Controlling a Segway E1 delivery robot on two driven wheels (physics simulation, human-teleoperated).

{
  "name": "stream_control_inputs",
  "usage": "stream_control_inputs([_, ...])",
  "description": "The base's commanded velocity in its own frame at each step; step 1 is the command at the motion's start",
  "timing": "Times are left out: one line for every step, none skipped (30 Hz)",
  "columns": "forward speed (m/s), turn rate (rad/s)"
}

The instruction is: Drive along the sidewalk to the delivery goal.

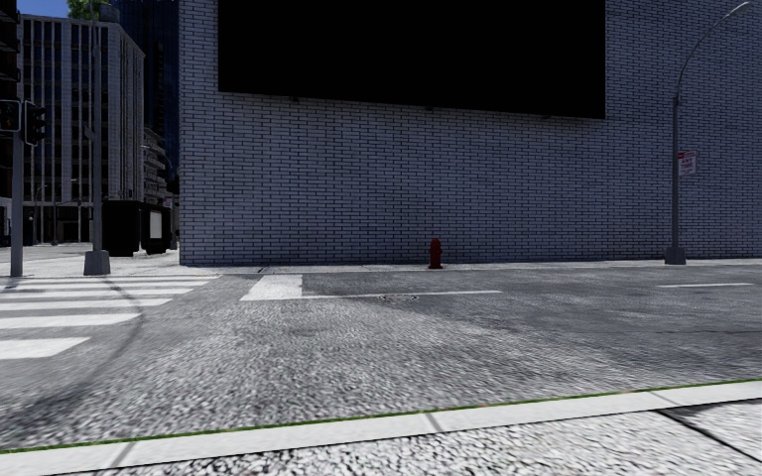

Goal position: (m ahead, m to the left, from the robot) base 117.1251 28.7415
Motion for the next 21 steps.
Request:
stream_control_inputs([0.00, 0.00])
stream_control_inputs([0.00, 0.00])
stream_control_inputs([0.00, 0.00])
stream_control_inputs([0.00, 0.08])
stream_control_inputs([0.00, 0.32])
stream_control_inputs([0.00, 0.32])
stream_control_inputs([0.00, 0.64])
stream_control_inputs([0.00, 0.75])
stream_control_inputs([0.00, 0.79])
stream_control_inputs([0.00, 0.79])
stream_control_inputs([0.00, 0.79])
stream_control_inputs([0.00, 0.79])
stream_control_inputs([0.00, 0.79])
stream_control_inputs([0.00, 0.79])
stream_control_inputs([0.00, 0.79])
stream_control_inputs([0.00, 0.76])
stream_control_inputs([0.00, 0.76])
stream_control_inputs([0.00, 0.71])
stream_control_inputs([0.00, 0.69])
stream_control_inputs([0.00, 0.69])
stream_control_inputs([0.00, 0.68])
